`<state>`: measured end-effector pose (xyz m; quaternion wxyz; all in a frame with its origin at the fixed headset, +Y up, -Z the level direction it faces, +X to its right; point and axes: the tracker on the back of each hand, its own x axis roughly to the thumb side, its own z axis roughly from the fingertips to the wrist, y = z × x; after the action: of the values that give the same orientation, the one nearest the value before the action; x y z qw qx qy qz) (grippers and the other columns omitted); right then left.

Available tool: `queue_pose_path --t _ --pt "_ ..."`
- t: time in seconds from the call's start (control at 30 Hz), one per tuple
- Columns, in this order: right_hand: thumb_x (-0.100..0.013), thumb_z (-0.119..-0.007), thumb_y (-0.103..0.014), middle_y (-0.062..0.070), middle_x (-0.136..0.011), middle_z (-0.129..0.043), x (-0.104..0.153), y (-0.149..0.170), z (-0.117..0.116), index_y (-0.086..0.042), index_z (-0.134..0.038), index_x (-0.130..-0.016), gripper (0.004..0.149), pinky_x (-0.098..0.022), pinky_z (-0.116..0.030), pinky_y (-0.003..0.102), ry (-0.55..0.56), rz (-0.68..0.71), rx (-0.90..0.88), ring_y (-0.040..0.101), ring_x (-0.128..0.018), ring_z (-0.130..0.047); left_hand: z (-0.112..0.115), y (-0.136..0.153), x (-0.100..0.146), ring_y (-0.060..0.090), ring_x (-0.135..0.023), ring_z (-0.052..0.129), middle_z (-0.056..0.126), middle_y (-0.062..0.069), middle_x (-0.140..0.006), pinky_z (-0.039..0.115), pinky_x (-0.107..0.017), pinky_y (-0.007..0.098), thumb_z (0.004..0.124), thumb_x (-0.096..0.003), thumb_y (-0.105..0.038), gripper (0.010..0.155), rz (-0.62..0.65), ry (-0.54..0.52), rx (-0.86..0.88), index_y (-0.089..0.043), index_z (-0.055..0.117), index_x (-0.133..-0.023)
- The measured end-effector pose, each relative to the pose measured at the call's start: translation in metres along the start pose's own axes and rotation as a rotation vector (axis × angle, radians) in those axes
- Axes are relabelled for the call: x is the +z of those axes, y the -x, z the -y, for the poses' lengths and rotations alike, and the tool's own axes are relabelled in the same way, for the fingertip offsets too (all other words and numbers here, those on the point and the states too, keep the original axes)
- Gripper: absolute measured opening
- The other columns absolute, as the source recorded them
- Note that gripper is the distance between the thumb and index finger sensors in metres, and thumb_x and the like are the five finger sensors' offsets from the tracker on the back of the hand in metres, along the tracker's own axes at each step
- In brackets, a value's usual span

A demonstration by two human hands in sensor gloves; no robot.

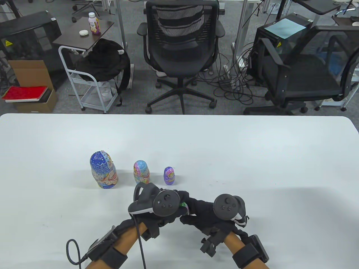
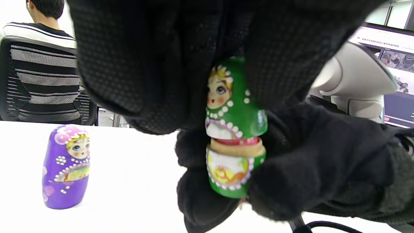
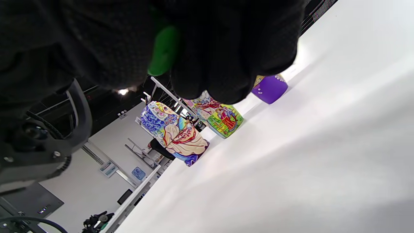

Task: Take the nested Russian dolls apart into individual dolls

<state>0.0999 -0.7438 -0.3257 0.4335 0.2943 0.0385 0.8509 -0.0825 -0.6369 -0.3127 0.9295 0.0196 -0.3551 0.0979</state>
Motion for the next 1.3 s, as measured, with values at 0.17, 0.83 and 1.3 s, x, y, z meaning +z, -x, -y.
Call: queue_pose_path --t 0.17,0.83,1.3 --pt "-0.037 -0.093 -0.038 0.014 -0.078 -0.100 0.001 0.004 0.003 -0.007 -0.073 -0.095 0.069 -0.059 -0.083 0.046 0.014 -0.016 0.046 0.032 -0.071 -0.101 -0.016 0.005 0.007 0.027 -0.060 0.108 0.099 0.010 -0.080 0.095 -0.045 0.033 0.088 -0.0469 -0.044 0.054 -0.027 -0.046 -0.041 -0.016 0.082 -0.092" --pt "-0.037 -0.093 -0.039 0.013 -0.083 -0.098 0.002 0.006 0.006 -0.013 -0.073 -0.097 0.068 -0.061 -0.080 0.046 0.036 -0.032 0.042 0.033 -0.076 -0.097 0.071 0.086 0.038 0.027 -0.064 0.107 0.098 0.009 -0.083 0.095 -0.046 0.034 0.091 -0.0454 -0.043 0.055 -0.297 0.227 -0.259 -0.018 0.080 -0.093" --pt "-0.038 -0.092 -0.038 0.014 -0.083 -0.098 0.002 0.007 0.006 -0.010 -0.072 -0.097 0.069 -0.061 -0.080 0.046 0.043 -0.034 0.039 0.033 -0.076 -0.097 0.079 0.086 0.040 0.031 -0.071 0.102 0.092 0.012 -0.090 0.092 -0.050 0.037 0.087 -0.0458 -0.050 0.064 -0.293 0.214 -0.276 -0.018 0.074 -0.100"
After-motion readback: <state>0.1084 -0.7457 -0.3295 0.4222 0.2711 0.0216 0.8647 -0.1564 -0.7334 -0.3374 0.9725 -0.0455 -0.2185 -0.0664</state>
